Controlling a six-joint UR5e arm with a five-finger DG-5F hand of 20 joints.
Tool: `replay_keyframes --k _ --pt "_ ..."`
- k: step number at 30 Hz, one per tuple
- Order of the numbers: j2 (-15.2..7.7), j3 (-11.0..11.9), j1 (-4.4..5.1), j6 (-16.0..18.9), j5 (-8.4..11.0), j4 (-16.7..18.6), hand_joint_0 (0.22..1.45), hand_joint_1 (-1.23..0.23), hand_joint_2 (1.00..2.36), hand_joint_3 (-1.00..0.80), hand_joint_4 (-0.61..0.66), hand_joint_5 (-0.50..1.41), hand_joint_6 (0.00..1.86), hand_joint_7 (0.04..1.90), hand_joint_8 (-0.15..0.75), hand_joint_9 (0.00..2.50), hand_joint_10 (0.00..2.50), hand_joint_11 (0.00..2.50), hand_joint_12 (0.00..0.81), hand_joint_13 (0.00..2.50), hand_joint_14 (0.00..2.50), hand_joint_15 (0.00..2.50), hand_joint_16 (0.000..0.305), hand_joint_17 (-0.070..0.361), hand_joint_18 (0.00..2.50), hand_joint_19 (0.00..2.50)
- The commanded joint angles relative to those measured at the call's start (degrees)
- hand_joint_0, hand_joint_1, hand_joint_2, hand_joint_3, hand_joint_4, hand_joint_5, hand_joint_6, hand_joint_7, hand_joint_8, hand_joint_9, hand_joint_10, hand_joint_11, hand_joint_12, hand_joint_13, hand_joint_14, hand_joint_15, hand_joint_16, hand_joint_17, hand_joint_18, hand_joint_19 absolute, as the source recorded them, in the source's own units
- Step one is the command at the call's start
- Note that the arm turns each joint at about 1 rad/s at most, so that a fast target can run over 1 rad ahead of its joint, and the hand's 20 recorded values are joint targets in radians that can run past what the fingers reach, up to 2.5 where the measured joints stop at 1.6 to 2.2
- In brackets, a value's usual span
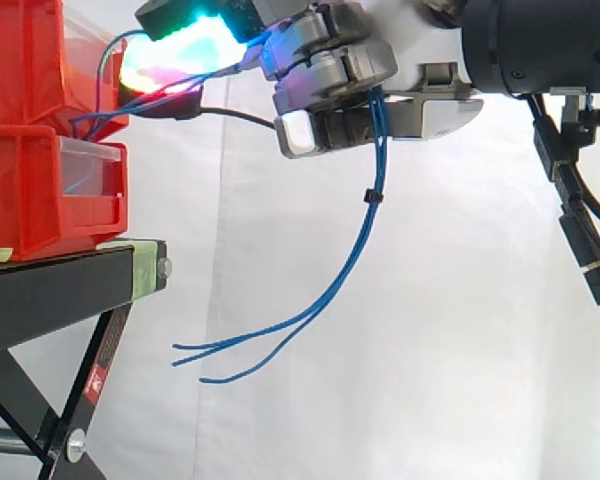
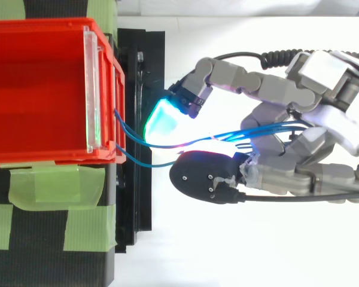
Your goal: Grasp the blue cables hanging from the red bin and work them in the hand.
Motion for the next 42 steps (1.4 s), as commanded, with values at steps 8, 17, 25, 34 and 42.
replay_keyframes --k 8,17,25,34,42 --pt "0.00 -0.06 0.04 4.55 0.00 -1.36 1.12 -0.74 1.21 0.52 0.21 0.21 0.23 1.32 0.350 1.60 2.50 2.50 0.470 1.75 2.50 1.46 0.186 0.139 2.48 0.56" --pt "0.00 0.03 0.13 7.01 0.00 -1.97 1.25 -0.74 1.10 0.54 0.16 0.17 0.41 1.23 0.350 1.60 2.50 2.50 0.470 1.75 2.50 1.46 0.186 0.139 2.48 0.56" --pt "0.00 0.03 0.13 7.53 0.00 -1.97 1.34 -0.71 1.00 0.58 0.14 0.27 0.27 1.30 0.350 1.60 2.50 2.50 0.470 1.75 2.50 1.46 0.186 0.139 2.48 0.56" --pt "0.00 0.03 0.13 7.62 0.09 -1.97 1.26 -0.70 1.01 0.47 0.19 0.30 0.18 1.33 0.350 1.60 2.50 2.50 0.470 1.75 2.50 1.46 0.186 0.139 2.48 0.56" --pt "0.00 0.03 0.13 7.97 0.09 -1.97 1.36 -0.70 1.01 0.57 0.17 0.36 0.34 1.34 0.350 1.60 2.50 2.50 0.470 1.75 2.50 1.46 0.186 0.139 2.48 0.56"
